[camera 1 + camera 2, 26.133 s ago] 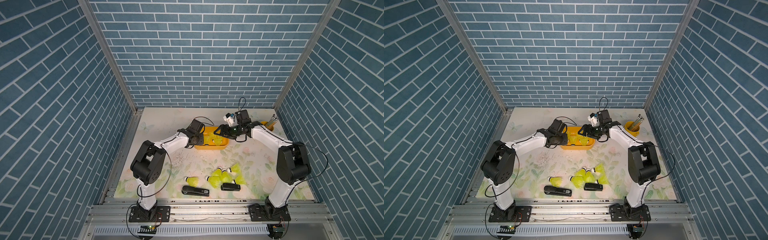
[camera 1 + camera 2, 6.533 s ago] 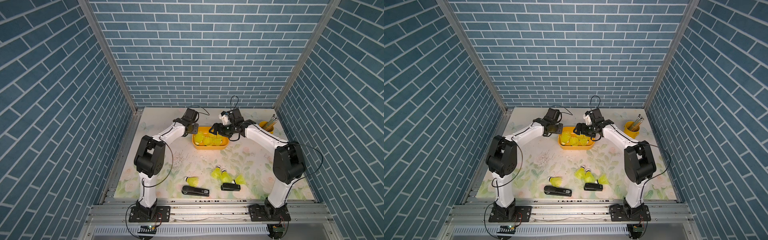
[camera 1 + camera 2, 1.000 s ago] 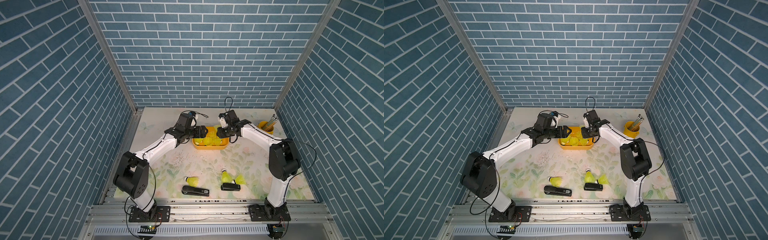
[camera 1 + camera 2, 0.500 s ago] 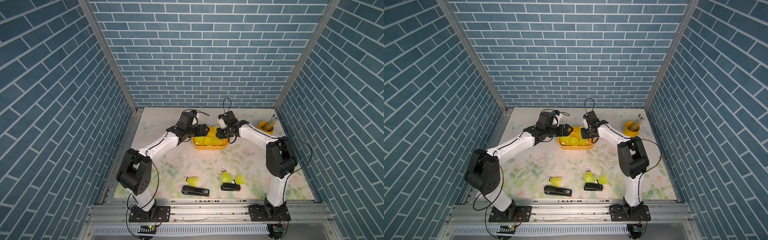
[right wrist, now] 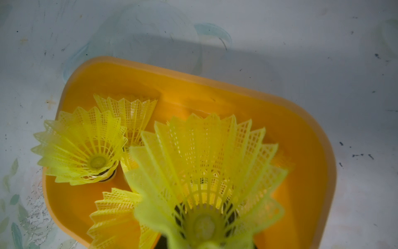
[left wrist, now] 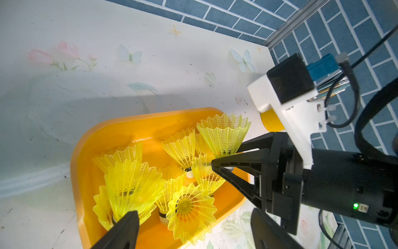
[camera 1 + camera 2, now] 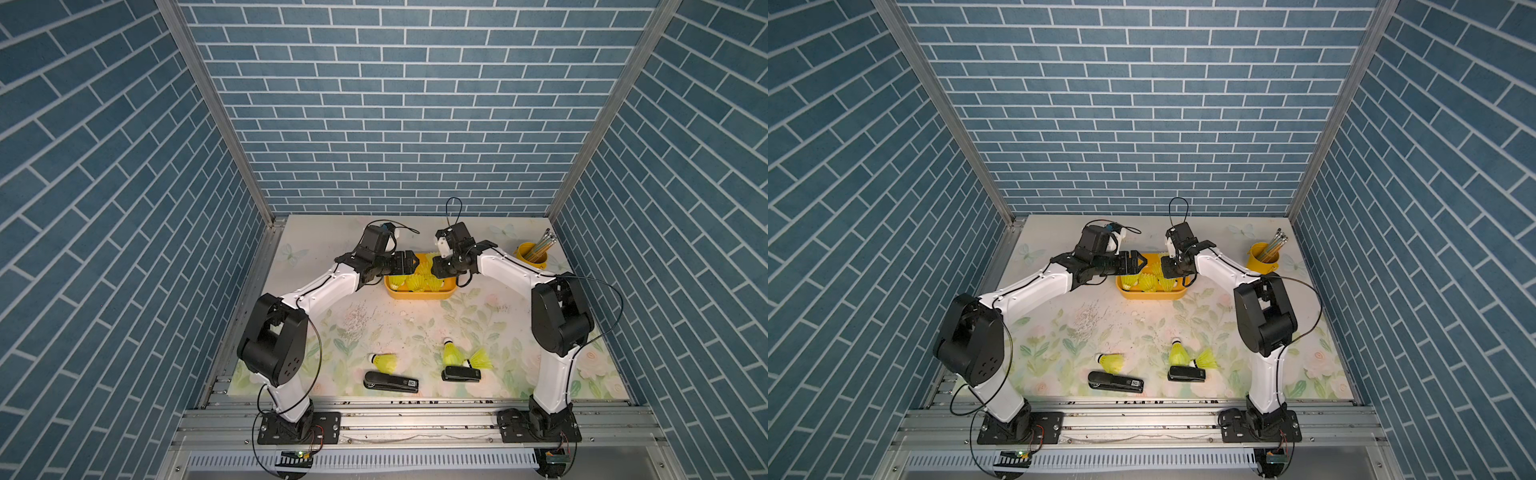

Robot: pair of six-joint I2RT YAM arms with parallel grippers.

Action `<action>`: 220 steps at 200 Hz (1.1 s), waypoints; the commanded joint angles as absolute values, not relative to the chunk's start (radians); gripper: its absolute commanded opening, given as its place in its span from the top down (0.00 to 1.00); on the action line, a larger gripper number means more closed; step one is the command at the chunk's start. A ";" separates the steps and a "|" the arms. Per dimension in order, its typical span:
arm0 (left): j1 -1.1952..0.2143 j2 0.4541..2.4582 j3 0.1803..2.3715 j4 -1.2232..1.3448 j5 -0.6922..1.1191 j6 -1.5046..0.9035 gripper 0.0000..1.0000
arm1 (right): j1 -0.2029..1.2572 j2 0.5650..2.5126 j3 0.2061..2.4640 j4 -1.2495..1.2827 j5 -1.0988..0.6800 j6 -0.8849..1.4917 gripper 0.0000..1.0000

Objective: Put the shuttlecocks into the storage box
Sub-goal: Place the shuttlecock in the storage box.

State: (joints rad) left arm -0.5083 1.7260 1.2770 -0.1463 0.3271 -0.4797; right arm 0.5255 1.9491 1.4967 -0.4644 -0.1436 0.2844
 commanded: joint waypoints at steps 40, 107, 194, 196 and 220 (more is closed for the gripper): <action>-0.508 1.728 1.301 -0.165 0.320 -0.472 0.13 | 0.531 1.922 1.491 -0.476 -0.154 0.304 0.59; -0.508 1.709 1.295 -0.189 0.292 -0.443 0.13 | 0.531 1.813 1.469 -0.504 -0.132 0.305 0.56; -0.511 1.606 1.200 -0.258 0.285 -0.285 0.13 | 0.553 1.639 1.357 -0.516 -0.118 0.310 0.48; -0.511 1.603 1.198 -0.263 0.287 -0.274 0.13 | 0.555 1.635 1.353 -0.517 -0.118 0.310 0.47; -0.526 1.576 1.195 -0.374 0.288 -0.101 0.15 | 0.596 1.566 1.285 -0.513 -0.118 0.314 0.38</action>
